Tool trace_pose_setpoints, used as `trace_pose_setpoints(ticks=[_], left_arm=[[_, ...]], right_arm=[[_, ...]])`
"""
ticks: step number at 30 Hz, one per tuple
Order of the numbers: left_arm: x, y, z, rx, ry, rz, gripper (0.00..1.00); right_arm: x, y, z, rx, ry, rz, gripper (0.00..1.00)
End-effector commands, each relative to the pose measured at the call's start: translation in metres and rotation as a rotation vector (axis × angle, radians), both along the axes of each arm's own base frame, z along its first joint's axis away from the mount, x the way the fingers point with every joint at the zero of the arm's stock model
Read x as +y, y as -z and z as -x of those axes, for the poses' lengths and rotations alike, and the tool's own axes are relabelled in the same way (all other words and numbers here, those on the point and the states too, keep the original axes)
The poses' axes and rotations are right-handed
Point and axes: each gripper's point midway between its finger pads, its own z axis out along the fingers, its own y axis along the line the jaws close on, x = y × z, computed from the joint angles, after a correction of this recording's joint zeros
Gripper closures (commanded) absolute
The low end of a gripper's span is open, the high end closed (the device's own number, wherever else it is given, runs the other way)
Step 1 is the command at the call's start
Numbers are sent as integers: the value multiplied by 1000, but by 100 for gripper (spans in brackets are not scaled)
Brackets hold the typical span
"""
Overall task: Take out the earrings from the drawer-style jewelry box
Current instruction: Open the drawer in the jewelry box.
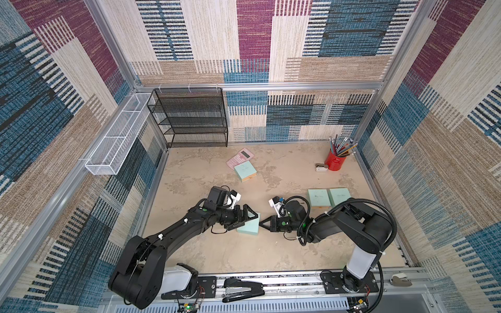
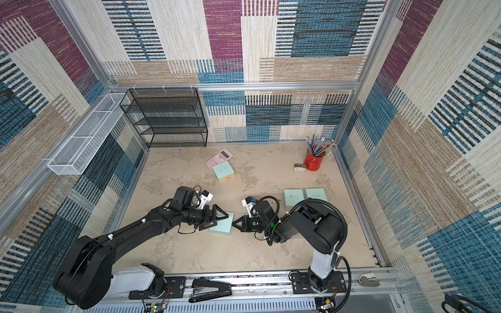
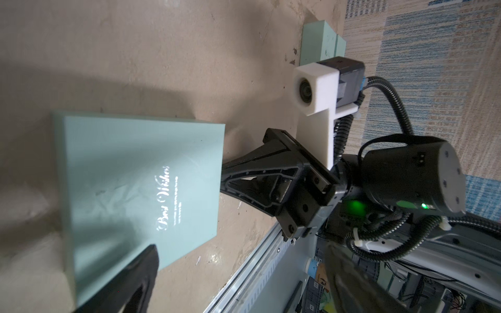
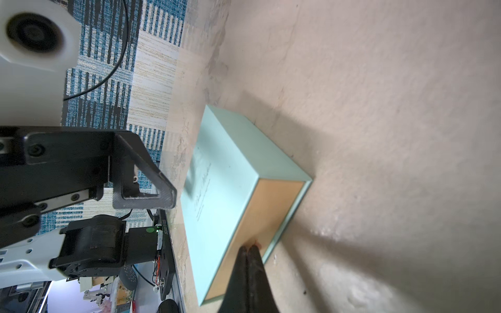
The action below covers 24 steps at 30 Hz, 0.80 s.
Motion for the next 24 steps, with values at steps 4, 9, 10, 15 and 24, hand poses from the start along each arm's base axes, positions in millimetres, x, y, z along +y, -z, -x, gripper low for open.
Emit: trace_pose_setpoints(ticks=[4,9,10,15,24], left_arm=[[5,7,-1,-9,2,-51,4],[7,14,-1,3,0,-70,5],[7,14,-1,3,1,-71,5],[8,18,-2,9,-3,-85,5],[9,21,-2,20,-3,-97,5]], right_arm=[[-4,0,-2,-12,23,16,100],[-11,6,-3,-2,47,48,100],[-12,7,-2,1,48,51,100],[-18,10,-1,8,64,54,100],[-30,11,3,16,97,62,100]])
